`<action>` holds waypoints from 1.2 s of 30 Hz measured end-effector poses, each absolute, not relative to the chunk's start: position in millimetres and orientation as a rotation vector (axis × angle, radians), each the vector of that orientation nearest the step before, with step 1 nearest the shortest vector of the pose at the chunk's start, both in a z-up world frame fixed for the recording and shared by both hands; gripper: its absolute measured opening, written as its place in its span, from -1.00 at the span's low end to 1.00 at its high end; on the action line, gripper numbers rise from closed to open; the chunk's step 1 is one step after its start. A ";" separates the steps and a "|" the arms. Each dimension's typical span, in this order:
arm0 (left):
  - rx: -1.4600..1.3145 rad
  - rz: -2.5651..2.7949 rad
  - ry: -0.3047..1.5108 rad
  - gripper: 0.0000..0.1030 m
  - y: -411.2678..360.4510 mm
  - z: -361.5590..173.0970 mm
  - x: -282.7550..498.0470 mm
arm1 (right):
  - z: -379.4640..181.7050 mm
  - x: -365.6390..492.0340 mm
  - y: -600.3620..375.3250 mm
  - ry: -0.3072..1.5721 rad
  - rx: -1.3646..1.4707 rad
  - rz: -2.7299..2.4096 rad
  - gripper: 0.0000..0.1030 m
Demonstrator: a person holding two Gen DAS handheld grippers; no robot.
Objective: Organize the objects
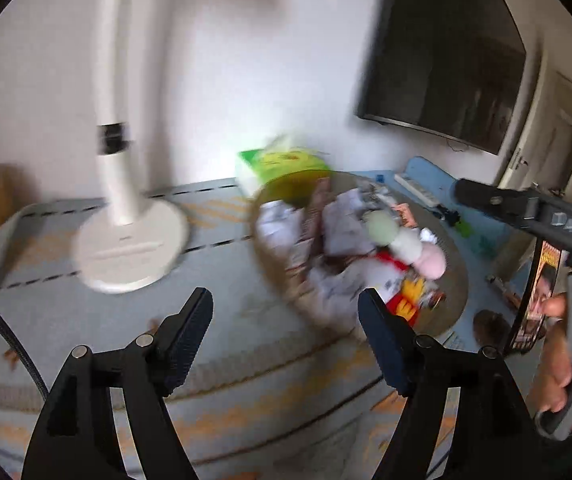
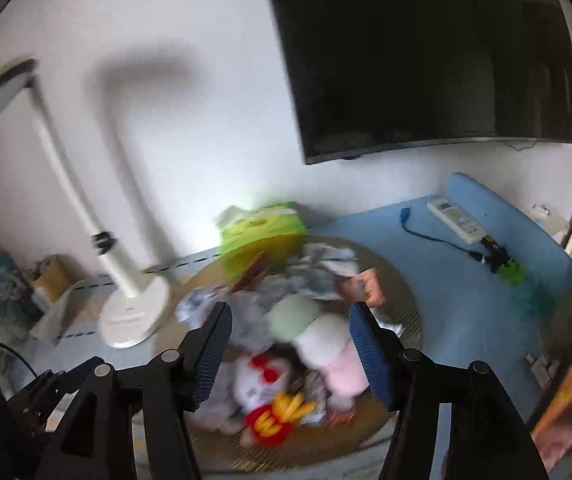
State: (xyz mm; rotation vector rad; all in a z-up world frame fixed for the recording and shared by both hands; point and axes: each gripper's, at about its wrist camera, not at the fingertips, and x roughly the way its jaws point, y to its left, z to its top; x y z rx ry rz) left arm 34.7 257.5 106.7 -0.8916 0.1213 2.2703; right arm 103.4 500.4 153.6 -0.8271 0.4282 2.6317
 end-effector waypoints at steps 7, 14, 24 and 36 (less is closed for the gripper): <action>-1.014 2.414 0.111 0.49 153.9 101.2 41.7 | 158.6 125.9 407.0 0.388 -0.854 2.791 0.57; -1.198 2.526 0.033 0.72 60.8 59.2 46.7 | 96.3 105.4 315.6 0.350 -1.138 2.809 0.64; -1.325 2.595 -0.028 0.72 -0.8 14.8 37.2 | 39.0 94.6 280.9 0.136 -1.259 2.686 0.64; -1.299 2.641 0.004 0.95 1.7 1.5 30.7 | 30.0 91.3 301.8 0.145 -1.270 2.630 0.64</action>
